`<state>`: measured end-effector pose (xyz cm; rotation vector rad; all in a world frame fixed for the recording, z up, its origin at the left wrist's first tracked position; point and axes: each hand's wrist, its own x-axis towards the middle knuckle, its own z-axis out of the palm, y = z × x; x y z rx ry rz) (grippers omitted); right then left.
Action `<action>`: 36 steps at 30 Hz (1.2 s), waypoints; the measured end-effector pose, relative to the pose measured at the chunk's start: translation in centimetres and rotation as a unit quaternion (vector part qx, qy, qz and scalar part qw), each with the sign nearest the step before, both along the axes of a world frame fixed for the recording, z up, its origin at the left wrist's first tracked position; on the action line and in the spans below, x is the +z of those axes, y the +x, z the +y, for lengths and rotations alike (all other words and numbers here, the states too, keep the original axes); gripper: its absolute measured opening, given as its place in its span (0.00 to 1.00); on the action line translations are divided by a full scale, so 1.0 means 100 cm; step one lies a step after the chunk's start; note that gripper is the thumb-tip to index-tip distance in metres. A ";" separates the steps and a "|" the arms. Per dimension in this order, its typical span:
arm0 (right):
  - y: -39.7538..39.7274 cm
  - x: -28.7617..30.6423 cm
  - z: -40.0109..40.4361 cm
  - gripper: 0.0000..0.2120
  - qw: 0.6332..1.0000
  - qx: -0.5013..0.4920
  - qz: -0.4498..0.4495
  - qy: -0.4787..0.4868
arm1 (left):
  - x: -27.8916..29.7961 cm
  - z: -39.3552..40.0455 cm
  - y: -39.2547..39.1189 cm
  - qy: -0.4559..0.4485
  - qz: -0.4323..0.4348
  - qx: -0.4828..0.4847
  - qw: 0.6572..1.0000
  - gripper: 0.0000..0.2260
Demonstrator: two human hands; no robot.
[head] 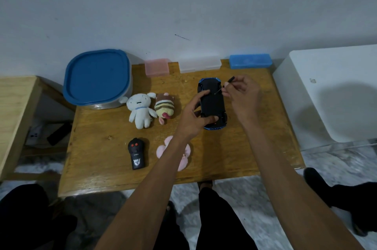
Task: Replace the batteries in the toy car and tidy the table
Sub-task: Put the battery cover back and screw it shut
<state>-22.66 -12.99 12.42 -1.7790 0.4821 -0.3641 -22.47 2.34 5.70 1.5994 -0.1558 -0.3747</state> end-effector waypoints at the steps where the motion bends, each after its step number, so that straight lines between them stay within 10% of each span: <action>1: 0.000 -0.001 0.000 0.06 1.000 0.001 -0.001 -0.002 | 0.000 0.000 0.000 0.001 -0.002 -0.001 1.000 0.35; 27: 0.001 -0.009 -0.003 0.06 0.999 0.027 -0.020 -0.021 | -0.001 0.002 0.001 -0.013 0.017 -0.002 1.000 0.35; 36: 0.005 -0.013 -0.001 0.09 0.975 0.074 -0.055 -0.203 | 0.002 -0.001 -0.002 -0.026 0.033 0.007 0.999 0.34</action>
